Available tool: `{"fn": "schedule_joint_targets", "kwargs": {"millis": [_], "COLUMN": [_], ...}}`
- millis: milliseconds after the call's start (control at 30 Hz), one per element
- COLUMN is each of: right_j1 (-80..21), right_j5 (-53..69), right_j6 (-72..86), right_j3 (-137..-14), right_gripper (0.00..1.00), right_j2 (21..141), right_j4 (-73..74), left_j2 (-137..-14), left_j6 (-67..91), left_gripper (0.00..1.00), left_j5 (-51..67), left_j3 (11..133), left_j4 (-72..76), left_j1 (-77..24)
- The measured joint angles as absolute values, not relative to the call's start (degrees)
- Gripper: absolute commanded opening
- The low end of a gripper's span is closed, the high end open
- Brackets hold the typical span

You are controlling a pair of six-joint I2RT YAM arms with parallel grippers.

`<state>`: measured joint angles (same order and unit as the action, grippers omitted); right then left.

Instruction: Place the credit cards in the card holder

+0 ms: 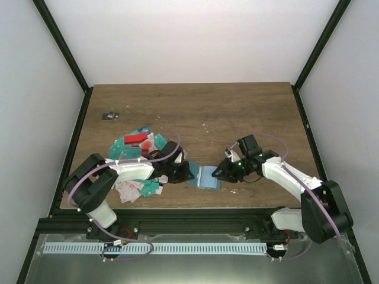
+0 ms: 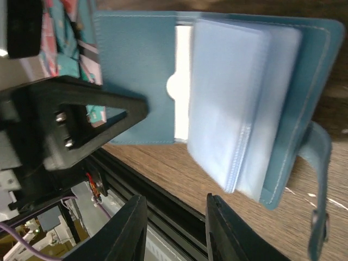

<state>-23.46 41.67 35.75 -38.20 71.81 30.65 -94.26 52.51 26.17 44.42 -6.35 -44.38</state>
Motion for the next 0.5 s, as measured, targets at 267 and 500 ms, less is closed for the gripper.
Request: {"fn": "schedule_joint_targets", "kwargs": {"millis": [267,500], "right_j1": [-23.46,-23.46], "right_j5": [37.93,29.98], "right_j6": [36.51,35.83], "right_j3": [-36.95,-40.34], "right_gripper": [0.30,0.29], "right_j2": [79.05,84.73], "right_j4": [29.91,32.03], "left_j2": [-93.14,-93.23], "left_j6": [60.60,67.11], "left_gripper": [0.11,0.25], "left_j5": [27.68,29.82], "left_j3": [39.53,34.61], "left_j4": [3.97,14.37], "left_j1": [-47.70,-50.39]}}
